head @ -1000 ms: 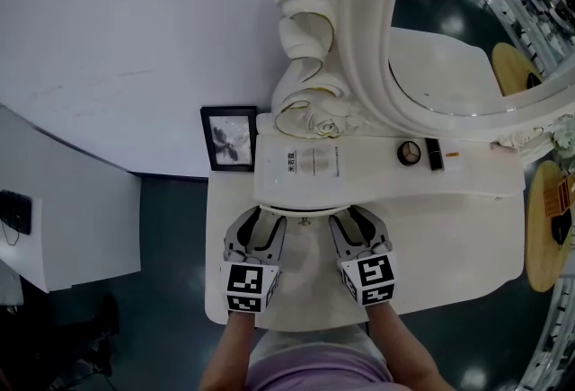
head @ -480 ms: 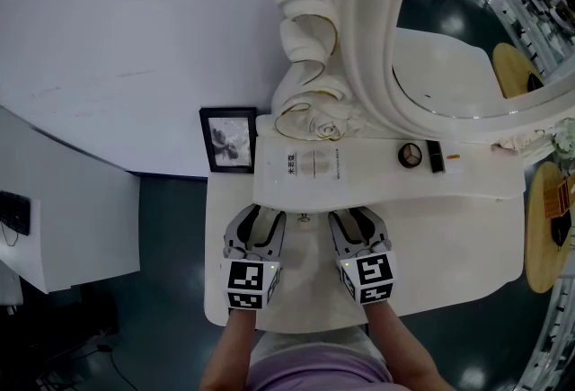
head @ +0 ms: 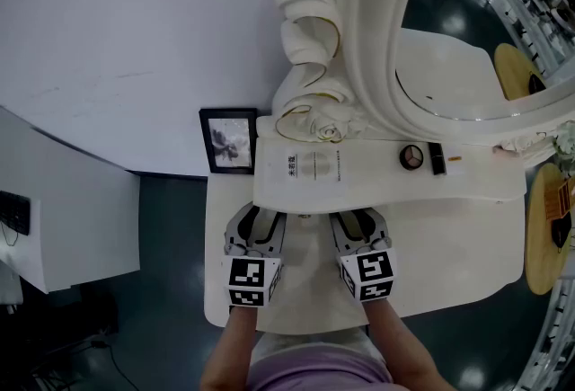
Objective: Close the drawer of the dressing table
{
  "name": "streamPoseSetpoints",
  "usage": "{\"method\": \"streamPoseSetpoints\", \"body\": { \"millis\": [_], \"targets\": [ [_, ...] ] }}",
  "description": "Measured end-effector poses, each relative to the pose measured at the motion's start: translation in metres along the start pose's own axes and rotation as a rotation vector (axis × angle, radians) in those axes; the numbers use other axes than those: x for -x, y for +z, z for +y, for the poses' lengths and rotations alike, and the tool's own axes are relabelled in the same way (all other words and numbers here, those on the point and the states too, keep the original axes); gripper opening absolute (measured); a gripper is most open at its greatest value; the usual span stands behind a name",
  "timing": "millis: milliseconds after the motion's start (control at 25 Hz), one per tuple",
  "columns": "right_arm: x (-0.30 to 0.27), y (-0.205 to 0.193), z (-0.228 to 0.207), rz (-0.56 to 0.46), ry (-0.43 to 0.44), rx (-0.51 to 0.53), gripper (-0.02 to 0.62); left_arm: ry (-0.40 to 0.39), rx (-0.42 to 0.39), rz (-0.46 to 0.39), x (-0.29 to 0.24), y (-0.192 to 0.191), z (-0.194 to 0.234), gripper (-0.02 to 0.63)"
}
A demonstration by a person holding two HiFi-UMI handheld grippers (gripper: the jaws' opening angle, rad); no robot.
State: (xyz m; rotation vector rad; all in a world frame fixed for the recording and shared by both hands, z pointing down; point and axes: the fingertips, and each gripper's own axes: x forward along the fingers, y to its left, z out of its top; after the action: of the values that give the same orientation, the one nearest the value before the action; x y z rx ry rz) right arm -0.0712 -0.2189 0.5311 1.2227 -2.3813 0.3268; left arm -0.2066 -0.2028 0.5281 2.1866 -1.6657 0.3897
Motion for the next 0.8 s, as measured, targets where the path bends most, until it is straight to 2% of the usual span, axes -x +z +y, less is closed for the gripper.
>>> {"method": "streamPoseSetpoints", "body": {
  "millis": [800],
  "targets": [
    [-0.0001, -0.0011, -0.0018, 0.003, -0.011, -0.04, 0.147, 0.0, 0.002, 0.002, -0.0017, 0.0001, 0.0, 0.184]
  ]
}}
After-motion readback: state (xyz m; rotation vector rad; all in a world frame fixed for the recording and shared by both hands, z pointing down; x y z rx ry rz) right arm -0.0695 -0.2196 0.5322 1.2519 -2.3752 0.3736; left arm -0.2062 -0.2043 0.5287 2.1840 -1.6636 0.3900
